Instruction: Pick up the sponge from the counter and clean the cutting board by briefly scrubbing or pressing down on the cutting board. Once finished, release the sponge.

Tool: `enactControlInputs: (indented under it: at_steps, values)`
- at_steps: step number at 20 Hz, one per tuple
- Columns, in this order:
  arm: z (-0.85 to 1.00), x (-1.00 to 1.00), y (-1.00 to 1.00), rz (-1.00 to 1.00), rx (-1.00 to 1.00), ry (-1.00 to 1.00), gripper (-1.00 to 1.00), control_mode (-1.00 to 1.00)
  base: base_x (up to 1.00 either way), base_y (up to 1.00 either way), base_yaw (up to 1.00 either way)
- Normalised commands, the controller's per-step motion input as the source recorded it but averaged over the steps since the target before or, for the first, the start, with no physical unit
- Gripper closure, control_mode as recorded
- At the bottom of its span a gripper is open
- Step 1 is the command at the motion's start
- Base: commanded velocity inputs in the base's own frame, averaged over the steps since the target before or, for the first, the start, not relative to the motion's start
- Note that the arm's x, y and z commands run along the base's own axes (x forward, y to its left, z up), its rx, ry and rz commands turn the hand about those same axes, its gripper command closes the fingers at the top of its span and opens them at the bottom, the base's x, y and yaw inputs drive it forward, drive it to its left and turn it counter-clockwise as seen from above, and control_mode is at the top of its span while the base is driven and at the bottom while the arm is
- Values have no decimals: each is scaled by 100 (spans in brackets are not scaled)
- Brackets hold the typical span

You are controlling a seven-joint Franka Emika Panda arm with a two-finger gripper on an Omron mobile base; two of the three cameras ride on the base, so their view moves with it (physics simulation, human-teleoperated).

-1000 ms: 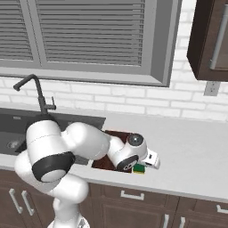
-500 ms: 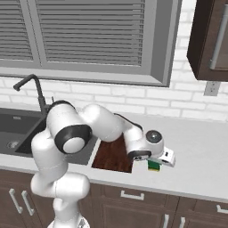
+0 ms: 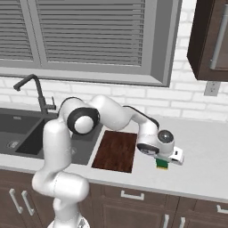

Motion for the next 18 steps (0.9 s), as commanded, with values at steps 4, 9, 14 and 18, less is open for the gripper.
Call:
enactControlInputs:
  at_steps: [4, 9, 14, 18]
  values:
    - [-13, 0, -3, 0, 0, 0, -100, -100, 0, 0, 0]
    - [0, 6, 0, 0, 0, 1, -100, -100, 0, 0, 0]
    - [0, 4, 0, 0, 0, 3, -100, -100, 0, 0, 0]
    - [1, 0, 0, 0, 0, 0, -100, -100, 0, 0, 0]
